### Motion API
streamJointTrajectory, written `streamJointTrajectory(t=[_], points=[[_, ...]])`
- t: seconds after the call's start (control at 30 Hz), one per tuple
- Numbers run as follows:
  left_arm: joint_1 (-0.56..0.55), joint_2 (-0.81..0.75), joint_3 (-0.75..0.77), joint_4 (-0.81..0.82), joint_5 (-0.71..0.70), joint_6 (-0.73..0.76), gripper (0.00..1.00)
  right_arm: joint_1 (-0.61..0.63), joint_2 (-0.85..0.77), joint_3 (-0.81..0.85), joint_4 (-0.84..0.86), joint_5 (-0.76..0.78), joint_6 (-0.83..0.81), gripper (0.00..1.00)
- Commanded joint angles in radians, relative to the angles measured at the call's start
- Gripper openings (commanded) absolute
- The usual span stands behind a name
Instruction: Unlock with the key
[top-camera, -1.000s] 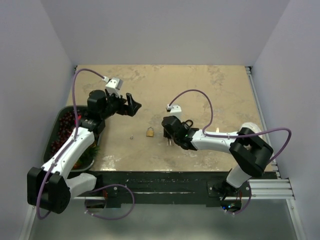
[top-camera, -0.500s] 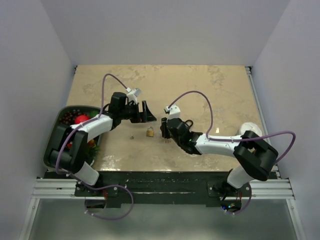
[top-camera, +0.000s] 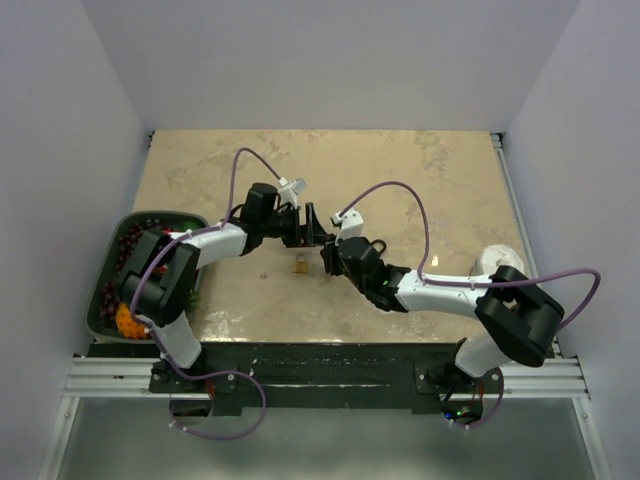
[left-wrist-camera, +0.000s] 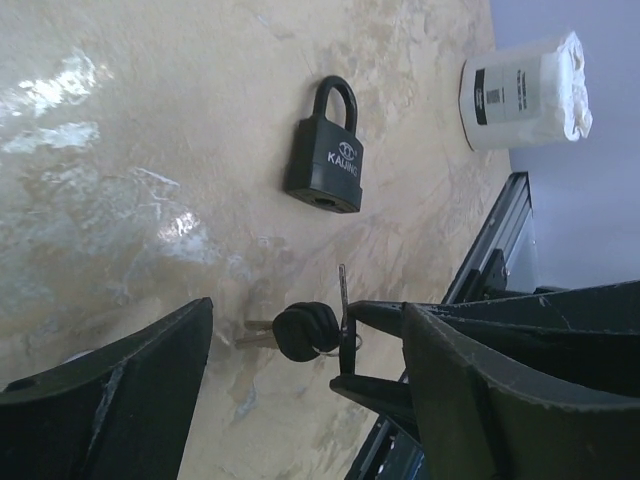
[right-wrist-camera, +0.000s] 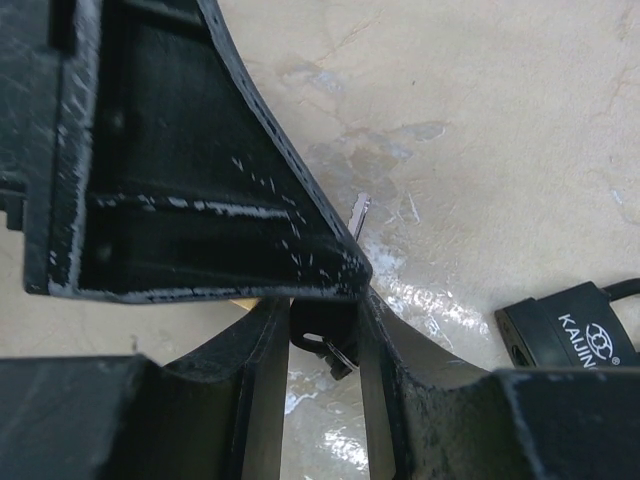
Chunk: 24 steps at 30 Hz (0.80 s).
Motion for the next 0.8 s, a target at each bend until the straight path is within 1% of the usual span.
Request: streamJointTrajectory(t=[0.0, 0.03, 0.1, 0.13, 0.27, 0.37, 0.4, 0.57, 0.6, 0.77], points=[[-0.023, 0.035, 0.031, 0.052, 0.058, -0.026, 0.77, 0.006, -0.049, -0.013, 0.048, 0.008, -0.022, 0.1], [-0.028, 0.038, 0.031, 0.054, 0.064, -0.027, 0.73, 0.008, -0.052, -0.014, 0.05, 0.009, -0.022, 0.1], [-0.031, 0.041, 0.028, 0.065, 0.07, -0.033, 0.68, 0.008, -0.051, -0.016, 0.051, 0.008, -0.022, 0.1], [-0.034, 0.041, 0.022, 0.074, 0.083, -0.038, 0.64, 0.009, -0.051, -0.016, 0.056, 0.008, -0.02, 0.1], [-0.048, 0.053, -0.009, 0.161, 0.129, -0.096, 0.59, 0.012, -0.048, -0.024, 0.076, 0.005, -0.02, 0.1], [-0.065, 0.068, -0.012, 0.171, 0.15, -0.103, 0.58, 0.016, -0.043, -0.022, 0.083, 0.003, -0.02, 0.1], [-0.069, 0.074, -0.012, 0.175, 0.155, -0.104, 0.55, 0.017, -0.04, -0.022, 0.085, 0.008, -0.022, 0.09], [-0.077, 0.09, -0.014, 0.197, 0.167, -0.121, 0.5, 0.023, -0.048, -0.034, 0.103, 0.003, -0.023, 0.09], [-0.08, 0.093, -0.014, 0.2, 0.17, -0.122, 0.46, 0.025, -0.049, -0.037, 0.108, -0.001, -0.026, 0.09], [-0.083, 0.105, -0.017, 0.217, 0.181, -0.132, 0.32, 0.035, -0.045, -0.041, 0.122, -0.017, -0.04, 0.08]])
